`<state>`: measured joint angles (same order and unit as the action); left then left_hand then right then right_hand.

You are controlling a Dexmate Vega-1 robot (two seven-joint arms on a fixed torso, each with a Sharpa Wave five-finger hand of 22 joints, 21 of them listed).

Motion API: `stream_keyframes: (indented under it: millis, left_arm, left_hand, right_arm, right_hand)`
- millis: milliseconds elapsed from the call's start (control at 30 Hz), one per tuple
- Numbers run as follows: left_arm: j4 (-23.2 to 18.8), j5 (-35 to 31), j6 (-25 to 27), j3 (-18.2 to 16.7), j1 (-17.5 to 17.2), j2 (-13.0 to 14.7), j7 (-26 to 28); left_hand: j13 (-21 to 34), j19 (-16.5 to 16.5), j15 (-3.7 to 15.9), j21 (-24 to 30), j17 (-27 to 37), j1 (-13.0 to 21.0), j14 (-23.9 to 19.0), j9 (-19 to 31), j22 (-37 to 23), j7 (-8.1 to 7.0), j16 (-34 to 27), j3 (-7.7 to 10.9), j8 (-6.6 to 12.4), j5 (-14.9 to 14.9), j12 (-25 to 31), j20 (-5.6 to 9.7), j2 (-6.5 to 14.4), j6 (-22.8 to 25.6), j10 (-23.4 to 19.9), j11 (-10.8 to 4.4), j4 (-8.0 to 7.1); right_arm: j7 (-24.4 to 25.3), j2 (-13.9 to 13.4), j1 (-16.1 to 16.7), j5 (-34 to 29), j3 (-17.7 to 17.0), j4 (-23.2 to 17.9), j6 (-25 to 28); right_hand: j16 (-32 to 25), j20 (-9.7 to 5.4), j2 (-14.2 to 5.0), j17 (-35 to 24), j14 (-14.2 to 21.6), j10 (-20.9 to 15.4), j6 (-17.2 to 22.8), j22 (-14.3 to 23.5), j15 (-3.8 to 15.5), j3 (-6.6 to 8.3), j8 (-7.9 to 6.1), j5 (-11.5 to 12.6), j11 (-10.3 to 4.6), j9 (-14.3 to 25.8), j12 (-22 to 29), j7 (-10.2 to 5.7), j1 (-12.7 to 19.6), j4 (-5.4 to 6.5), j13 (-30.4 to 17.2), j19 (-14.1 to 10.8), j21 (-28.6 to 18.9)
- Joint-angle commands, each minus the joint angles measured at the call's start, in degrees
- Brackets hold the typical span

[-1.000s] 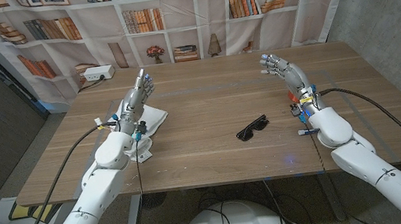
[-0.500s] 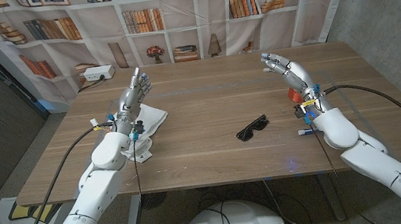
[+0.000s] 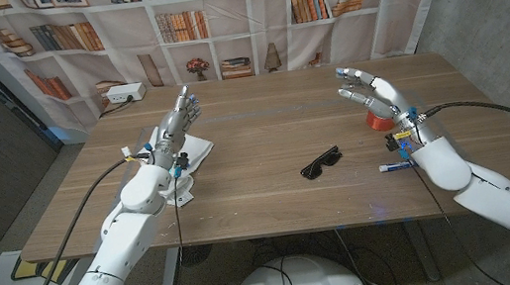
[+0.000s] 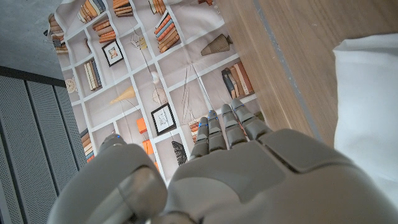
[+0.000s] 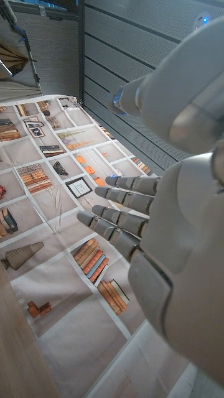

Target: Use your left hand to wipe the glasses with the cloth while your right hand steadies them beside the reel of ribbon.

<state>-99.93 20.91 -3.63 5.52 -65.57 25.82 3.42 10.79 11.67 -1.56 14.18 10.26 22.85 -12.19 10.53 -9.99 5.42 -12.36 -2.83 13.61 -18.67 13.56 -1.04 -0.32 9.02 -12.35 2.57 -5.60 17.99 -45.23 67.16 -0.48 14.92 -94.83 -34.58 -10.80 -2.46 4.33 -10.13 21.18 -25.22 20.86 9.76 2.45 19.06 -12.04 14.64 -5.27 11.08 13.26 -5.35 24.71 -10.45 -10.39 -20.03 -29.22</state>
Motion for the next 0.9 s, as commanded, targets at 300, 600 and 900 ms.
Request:
stream_keyframes:
  millis: [300,600,900]
  left_arm:
    - [-6.6,-0.6,-2.2,-1.6,-3.3,1.2,-1.1]
    - [-6.1,-0.9,-5.9,-3.3,-5.4,1.3,-3.1]
    - [-5.2,0.6,-8.8,-4.6,-6.7,0.1,-4.8]
  left_hand:
    - [0.2,0.5,0.01,-0.4,0.3,0.2,-0.4,0.2,-0.3,-0.19,0.0,-0.23,-0.18,0.1,0.0,-0.11,0.0,0.6,-0.5,-0.21,0.04]
    - [0.2,0.4,0.21,-0.5,0.3,0.3,-0.5,0.2,-0.3,-0.27,0.1,-0.32,-0.29,0.1,-0.1,-0.25,0.1,0.7,-0.7,-0.16,0.04]
    - [0.2,0.4,0.24,-0.7,0.4,0.4,-0.6,0.2,-0.3,-0.38,0.3,-0.43,-0.45,0.1,-0.2,-0.3,0.2,0.7,-0.8,-0.17,0.04]
  right_arm:
    - [14.2,-9.0,7.0,-19.3,-2.6,-12.3,11.9]
    - [16.3,-10.5,6.9,-24.5,-0.8,-14.8,17.4]
    - [14.2,-12.9,9.2,-24.9,-0.9,-19.2,24.4]
  right_hand:
    - [0.1,-6.45,-0.19,-0.1,-0.5,0.5,0.3,0.1,5.21,0.9,-0.3,0.8,-1.11,0.1,-0.6,-0.98,3.0,0.04,-0.2,-0.5,0.7]
    - [0.0,-5.78,1.48,-0.2,-0.5,1.0,3.7,0.1,4.31,1.58,-1.4,1.5,-2.78,0.1,-1.0,-3.28,7.4,0.04,-0.2,-1.5,1.8]
    - [0.2,-5.0,1.71,-0.5,-1.9,3.4,2.8,0.2,3.62,1.94,-0.56,1.8,-1.58,0.1,-1.9,-4.17,9.3,0.84,-0.3,-0.9,3.2]
